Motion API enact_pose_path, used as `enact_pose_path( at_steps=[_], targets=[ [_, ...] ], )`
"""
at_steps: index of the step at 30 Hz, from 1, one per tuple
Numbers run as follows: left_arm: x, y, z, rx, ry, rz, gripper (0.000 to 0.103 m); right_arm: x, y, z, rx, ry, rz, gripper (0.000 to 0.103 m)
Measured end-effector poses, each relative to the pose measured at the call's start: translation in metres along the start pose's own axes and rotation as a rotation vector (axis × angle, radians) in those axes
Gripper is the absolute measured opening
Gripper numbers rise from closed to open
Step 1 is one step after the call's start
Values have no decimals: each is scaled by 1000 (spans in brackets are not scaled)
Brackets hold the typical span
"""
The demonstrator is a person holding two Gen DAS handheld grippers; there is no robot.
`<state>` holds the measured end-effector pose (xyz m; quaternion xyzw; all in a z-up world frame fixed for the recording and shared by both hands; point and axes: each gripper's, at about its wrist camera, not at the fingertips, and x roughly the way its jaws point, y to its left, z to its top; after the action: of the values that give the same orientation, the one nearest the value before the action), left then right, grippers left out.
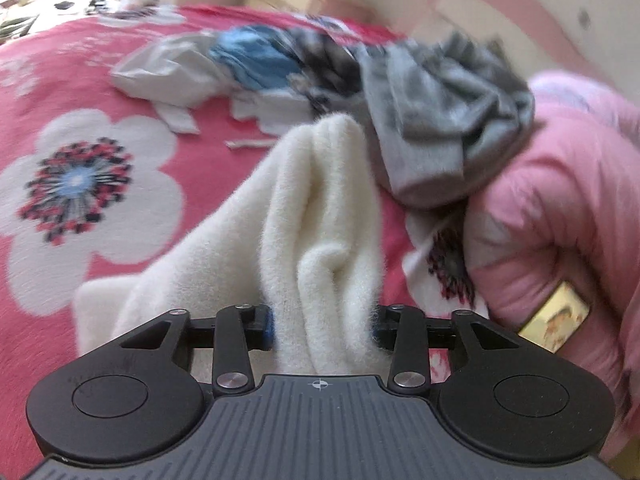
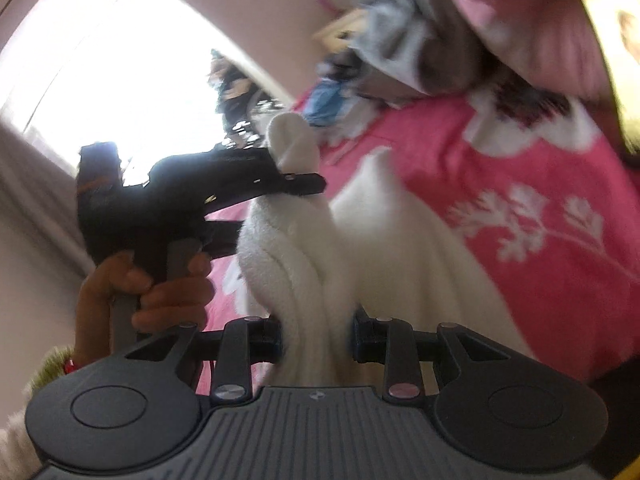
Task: Fold clothes
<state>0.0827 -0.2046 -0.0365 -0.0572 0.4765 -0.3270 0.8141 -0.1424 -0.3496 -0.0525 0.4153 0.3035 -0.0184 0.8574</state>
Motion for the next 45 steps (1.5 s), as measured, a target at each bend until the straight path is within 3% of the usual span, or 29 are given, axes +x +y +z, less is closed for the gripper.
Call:
enact_pose_path(
  at_steps=[2,4,7,9,12,20,25,28,33,34,35,38,42,45],
  targets=[
    [9,1,3,17,33,-46,50,3,-17,3,88,7,-6,32],
    [10,10,8,-20,36,-138,54,3,-31,4,164,9,-11,32],
    [-1,32,15,-133,-23,-312,53,4,-50,4,270,15,-19,32],
    [-12,46,17,-192,-63,-368,53,5,-57,4,309,31,-13,32],
    [-30,59,9,-201,-101,-354,53,3,-56,3,310,38,-20,32],
    [-65,60,-45,-39,-99,-211,53,-24,-42,12,238,70,-113,37],
    [-84,61,-72,7,-147,-185,53,-76,0,36,-54,-54,-206,36],
    [-87,62,-81,15,-159,-213,53,-74,29,49,-241,-74,-209,36],
    [-79,52,-95,73,-128,-205,53,-19,54,63,-412,82,-201,37],
    [-79,49,-100,90,-122,-200,53,-9,56,65,-438,105,-213,40],
    [-78,47,-104,109,-115,-198,53,0,58,66,-464,130,-226,51],
    [-74,40,-122,179,-91,-192,53,27,63,63,-558,219,-279,53],
    [-63,32,-146,265,-64,-167,53,46,46,50,-665,270,-374,32],
    [-61,33,-156,276,-67,-180,53,52,23,46,-671,284,-452,29]
  ],
)
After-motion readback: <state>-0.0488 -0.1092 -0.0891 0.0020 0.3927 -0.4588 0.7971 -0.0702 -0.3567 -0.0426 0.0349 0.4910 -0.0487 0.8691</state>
